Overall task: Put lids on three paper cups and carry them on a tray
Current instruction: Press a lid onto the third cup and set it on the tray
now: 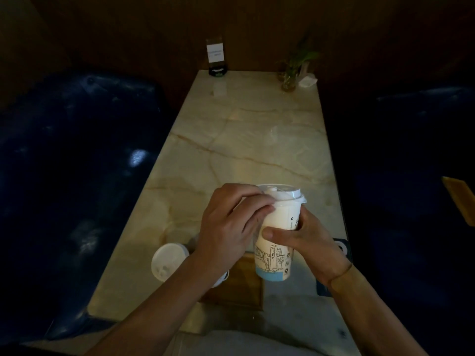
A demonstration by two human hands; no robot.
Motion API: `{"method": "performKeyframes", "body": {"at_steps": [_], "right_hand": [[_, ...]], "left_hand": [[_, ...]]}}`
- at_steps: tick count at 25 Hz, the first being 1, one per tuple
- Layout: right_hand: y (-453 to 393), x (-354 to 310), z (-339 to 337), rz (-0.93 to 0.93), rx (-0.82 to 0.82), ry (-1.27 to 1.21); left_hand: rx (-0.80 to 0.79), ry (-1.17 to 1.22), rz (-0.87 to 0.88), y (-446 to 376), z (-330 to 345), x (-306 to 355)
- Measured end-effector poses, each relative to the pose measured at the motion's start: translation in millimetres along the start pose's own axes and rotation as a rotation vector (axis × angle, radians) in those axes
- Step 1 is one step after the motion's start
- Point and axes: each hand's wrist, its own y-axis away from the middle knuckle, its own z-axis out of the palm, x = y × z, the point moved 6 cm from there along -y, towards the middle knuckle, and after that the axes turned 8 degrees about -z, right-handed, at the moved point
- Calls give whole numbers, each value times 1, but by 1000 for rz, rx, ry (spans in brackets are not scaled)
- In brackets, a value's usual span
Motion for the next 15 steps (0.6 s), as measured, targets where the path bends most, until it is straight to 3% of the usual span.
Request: {"method": "performKeyframes", "body": {"at_steps": [9,15], "right_hand": [[1,1,-7,-43,100,37],[6,7,-6,-34,78,-20]], "left_hand": [[-8,15,-90,-4,-1,-3],[-88,102,-76,1,1,-1]]}}
